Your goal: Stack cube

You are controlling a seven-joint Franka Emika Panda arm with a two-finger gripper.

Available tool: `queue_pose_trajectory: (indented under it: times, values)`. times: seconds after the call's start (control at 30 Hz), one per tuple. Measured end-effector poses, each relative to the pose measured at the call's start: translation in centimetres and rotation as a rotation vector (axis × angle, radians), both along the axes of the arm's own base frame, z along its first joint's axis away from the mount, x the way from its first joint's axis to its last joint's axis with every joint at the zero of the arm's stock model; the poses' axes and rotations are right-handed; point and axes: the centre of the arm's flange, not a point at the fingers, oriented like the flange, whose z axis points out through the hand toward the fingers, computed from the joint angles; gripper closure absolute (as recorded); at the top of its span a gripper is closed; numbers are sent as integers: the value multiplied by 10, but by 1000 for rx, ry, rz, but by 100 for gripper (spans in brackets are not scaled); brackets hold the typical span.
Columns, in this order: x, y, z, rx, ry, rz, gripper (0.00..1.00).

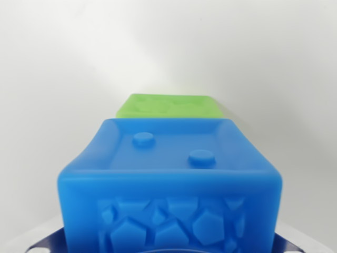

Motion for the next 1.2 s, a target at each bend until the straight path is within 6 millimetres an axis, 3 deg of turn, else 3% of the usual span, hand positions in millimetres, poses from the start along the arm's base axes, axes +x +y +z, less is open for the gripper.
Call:
queue_pose_trajectory:
  times: [0.6,0.63,1.2]
  values:
    - [0,0,-15,0,-1,0,100]
    - [0,0,-15,0,-2,0,0]
    - [0,0,-15,0,-2,0,0]
